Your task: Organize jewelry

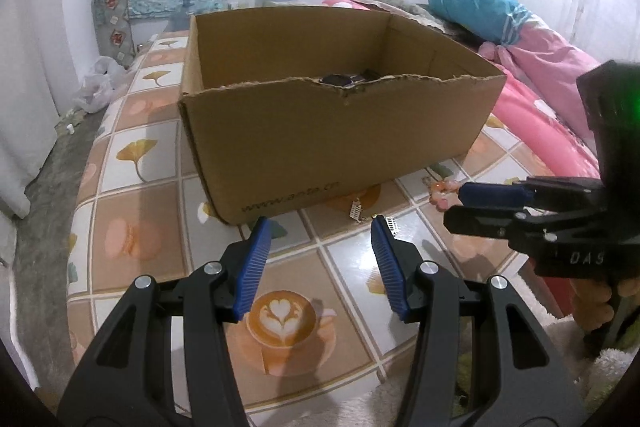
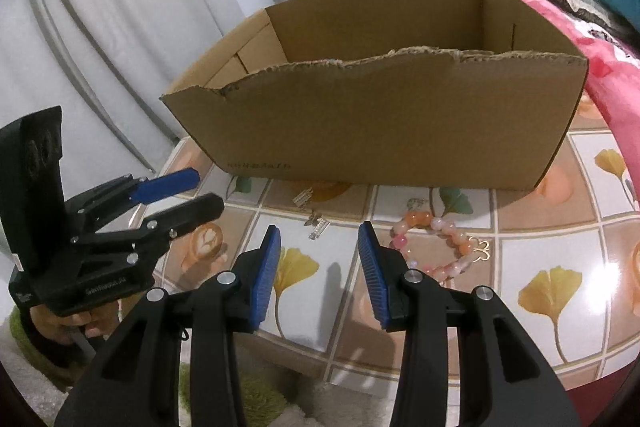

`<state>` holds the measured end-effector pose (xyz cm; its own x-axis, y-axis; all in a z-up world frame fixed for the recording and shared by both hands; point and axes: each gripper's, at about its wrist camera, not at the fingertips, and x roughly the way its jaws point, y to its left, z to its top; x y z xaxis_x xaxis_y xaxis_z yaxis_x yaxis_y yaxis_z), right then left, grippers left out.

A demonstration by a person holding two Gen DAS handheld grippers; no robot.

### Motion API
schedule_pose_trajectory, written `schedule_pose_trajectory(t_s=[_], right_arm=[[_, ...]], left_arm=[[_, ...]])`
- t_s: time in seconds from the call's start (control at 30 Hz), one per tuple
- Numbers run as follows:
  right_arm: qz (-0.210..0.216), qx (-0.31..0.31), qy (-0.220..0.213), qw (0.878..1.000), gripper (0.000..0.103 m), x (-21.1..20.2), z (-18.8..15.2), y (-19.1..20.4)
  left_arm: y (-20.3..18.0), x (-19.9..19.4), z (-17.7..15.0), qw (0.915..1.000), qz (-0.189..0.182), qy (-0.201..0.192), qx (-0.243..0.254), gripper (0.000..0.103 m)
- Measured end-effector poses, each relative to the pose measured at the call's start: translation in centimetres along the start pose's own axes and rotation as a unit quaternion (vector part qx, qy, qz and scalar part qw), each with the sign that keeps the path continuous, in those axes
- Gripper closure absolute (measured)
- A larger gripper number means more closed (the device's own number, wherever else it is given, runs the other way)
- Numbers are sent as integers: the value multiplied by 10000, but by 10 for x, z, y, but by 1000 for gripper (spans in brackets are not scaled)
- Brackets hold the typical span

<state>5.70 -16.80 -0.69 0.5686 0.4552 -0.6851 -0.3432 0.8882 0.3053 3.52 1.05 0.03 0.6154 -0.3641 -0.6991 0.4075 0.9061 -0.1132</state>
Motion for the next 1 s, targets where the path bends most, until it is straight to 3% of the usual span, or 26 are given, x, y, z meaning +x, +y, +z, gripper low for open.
schedule_pose_trajectory(t_s=[1.0], right_arm=[[166, -87, 54, 9998, 63, 4, 1, 9]], left_arm=[[2, 1, -1, 9999, 87, 60, -93, 54]])
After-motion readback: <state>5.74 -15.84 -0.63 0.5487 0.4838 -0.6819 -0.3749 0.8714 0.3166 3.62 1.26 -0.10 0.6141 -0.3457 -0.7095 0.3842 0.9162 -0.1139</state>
